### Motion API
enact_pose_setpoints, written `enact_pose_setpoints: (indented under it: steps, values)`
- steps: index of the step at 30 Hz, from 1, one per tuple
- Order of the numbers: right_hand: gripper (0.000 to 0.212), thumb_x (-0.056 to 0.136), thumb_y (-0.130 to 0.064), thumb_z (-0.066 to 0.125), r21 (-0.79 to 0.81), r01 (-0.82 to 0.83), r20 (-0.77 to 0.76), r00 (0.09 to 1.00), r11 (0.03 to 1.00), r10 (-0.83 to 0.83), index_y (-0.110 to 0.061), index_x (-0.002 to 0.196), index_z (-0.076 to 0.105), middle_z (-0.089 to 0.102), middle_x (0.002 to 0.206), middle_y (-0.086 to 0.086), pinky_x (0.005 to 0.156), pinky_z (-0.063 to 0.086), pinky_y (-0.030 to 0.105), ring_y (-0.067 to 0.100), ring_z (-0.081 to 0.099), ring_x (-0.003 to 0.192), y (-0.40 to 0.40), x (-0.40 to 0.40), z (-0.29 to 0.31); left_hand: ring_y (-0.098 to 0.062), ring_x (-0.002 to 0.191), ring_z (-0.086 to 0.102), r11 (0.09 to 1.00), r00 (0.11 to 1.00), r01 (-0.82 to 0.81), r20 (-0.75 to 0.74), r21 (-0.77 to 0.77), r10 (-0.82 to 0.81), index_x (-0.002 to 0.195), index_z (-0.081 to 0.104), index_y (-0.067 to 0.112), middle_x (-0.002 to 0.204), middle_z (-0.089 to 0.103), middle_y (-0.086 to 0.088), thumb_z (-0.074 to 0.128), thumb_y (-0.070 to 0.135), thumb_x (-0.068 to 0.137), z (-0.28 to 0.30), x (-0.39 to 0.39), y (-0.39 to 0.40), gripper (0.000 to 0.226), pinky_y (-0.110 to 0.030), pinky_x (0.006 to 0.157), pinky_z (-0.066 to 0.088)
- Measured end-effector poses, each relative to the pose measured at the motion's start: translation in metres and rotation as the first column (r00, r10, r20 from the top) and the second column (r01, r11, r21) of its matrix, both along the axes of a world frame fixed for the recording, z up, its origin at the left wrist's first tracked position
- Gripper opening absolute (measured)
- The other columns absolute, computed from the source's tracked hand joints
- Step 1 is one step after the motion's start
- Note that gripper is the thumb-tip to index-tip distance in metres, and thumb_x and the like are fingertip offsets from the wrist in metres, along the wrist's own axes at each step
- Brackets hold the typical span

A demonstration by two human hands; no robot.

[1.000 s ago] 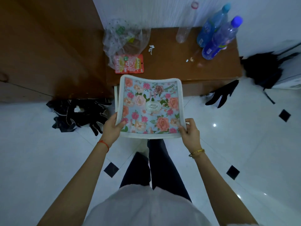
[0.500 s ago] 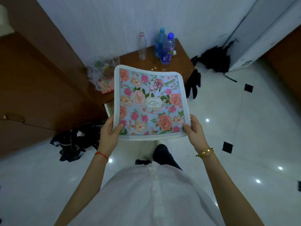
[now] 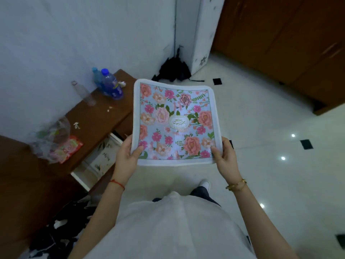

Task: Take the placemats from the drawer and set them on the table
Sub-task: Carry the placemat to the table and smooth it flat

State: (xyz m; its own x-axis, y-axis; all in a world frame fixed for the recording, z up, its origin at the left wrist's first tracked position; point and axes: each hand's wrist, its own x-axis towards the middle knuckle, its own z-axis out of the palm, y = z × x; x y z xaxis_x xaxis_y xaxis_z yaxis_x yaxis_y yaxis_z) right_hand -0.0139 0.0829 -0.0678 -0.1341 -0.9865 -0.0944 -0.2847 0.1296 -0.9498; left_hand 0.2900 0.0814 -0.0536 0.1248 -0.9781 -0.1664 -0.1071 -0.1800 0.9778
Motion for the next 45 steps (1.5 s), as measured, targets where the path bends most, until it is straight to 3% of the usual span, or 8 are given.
enact_pose_setpoints:
  steps: [4, 8, 14, 20, 27, 38, 41, 45]
  values:
    - [0.028, 0.096, -0.012, 0.054, -0.033, 0.137, -0.063, 0.988, 0.99, -0.138, -0.009, 0.123, 0.051, 0.064, 0.11, 0.005, 0.089, 0.053, 0.048, 0.019, 0.064, 0.101, 0.004, -0.081, 0.006, -0.009, 0.102, 0.066, 0.993, 0.992, 0.119, -0.047, 0.014, -0.118, 0.126, 0.057, 0.019, 0.116, 0.067, 0.002, 0.059, 0.0, 0.09, 0.003, -0.087, -0.041, 0.04, -0.028, 0.088, 0.056]
    - [0.027, 0.095, -0.015, 0.055, -0.064, 0.269, -0.088, 0.958, 0.961, -0.274, -0.011, 0.122, 0.052, 0.065, 0.11, 0.002, 0.091, 0.052, 0.047, 0.017, 0.064, 0.103, 0.003, -0.167, 0.012, -0.004, 0.096, 0.067, 0.972, 0.969, 0.233, -0.083, -0.014, -0.234, 0.125, 0.055, 0.017, 0.112, 0.067, 0.002, 0.057, -0.001, 0.091, 0.01, -0.183, -0.077, 0.039, -0.018, 0.077, 0.055]
    - [0.025, 0.094, -0.021, 0.057, -0.093, 0.47, -0.086, 0.874, 0.878, -0.478, -0.02, 0.119, 0.052, 0.065, 0.108, -0.007, 0.084, 0.057, 0.036, 0.009, 0.066, 0.099, 0.01, -0.268, 0.018, -0.022, 0.101, 0.067, 0.899, 0.897, 0.438, -0.063, -0.004, -0.437, 0.126, 0.055, 0.015, 0.116, 0.066, -0.009, 0.058, 0.002, 0.092, 0.014, -0.307, -0.13, 0.037, -0.035, 0.084, 0.058]
    - [0.026, 0.092, -0.028, 0.061, -0.059, 0.679, -0.094, 0.726, 0.732, -0.681, -0.022, 0.116, 0.052, 0.067, 0.102, -0.009, 0.071, 0.056, 0.019, 0.0, 0.066, 0.087, 0.017, -0.34, 0.001, -0.006, 0.094, 0.068, 0.756, 0.756, 0.654, -0.018, -0.035, -0.655, 0.116, 0.06, 0.03, 0.108, 0.069, 0.007, 0.061, 0.005, 0.09, 0.005, -0.418, -0.189, 0.036, -0.014, 0.073, 0.054]
    - [0.023, 0.092, -0.021, 0.061, -0.071, 0.837, -0.069, 0.539, 0.543, -0.84, -0.021, 0.113, 0.052, 0.066, 0.103, -0.012, 0.072, 0.049, 0.007, -0.004, 0.064, 0.092, -0.01, -0.433, -0.013, -0.006, 0.097, 0.068, 0.554, 0.553, 0.831, -0.04, -0.05, -0.832, 0.117, 0.061, 0.032, 0.107, 0.071, 0.013, 0.061, 0.005, 0.091, -0.007, -0.569, -0.264, 0.037, -0.016, 0.076, 0.054]
    - [0.024, 0.093, -0.023, 0.06, -0.057, 0.991, -0.009, 0.119, 0.119, -0.993, -0.024, 0.116, 0.052, 0.066, 0.107, -0.004, 0.086, 0.055, 0.047, 0.016, 0.066, 0.099, -0.032, -0.577, 0.003, -0.012, 0.099, 0.068, 0.156, 0.157, 0.986, 0.004, -0.066, -0.988, 0.114, 0.063, 0.036, 0.109, 0.071, 0.008, 0.062, 0.004, 0.09, 0.015, -0.844, -0.339, 0.04, -0.021, 0.077, 0.057]
    - [0.023, 0.092, -0.027, 0.06, -0.066, 0.998, -0.026, -0.006, -0.004, -1.0, -0.033, 0.113, 0.052, 0.066, 0.107, -0.009, 0.084, 0.056, 0.047, 0.013, 0.066, 0.098, -0.02, -0.605, 0.002, -0.012, 0.1, 0.068, 0.058, 0.057, 0.997, -0.006, -0.043, -0.998, 0.117, 0.062, 0.032, 0.108, 0.071, 0.012, 0.062, 0.004, 0.089, 0.012, -0.907, -0.328, 0.039, -0.023, 0.08, 0.057]
    - [0.024, 0.092, -0.031, 0.061, -0.058, 0.989, -0.032, -0.136, -0.134, -0.99, -0.031, 0.114, 0.052, 0.067, 0.107, -0.007, 0.081, 0.058, 0.043, 0.011, 0.067, 0.098, 0.006, -0.649, -0.007, -0.008, 0.098, 0.068, -0.084, -0.085, 0.996, -0.016, -0.036, -0.996, 0.111, 0.064, 0.041, 0.107, 0.071, 0.016, 0.062, 0.005, 0.09, 0.005, -0.992, -0.299, 0.042, -0.02, 0.075, 0.056]
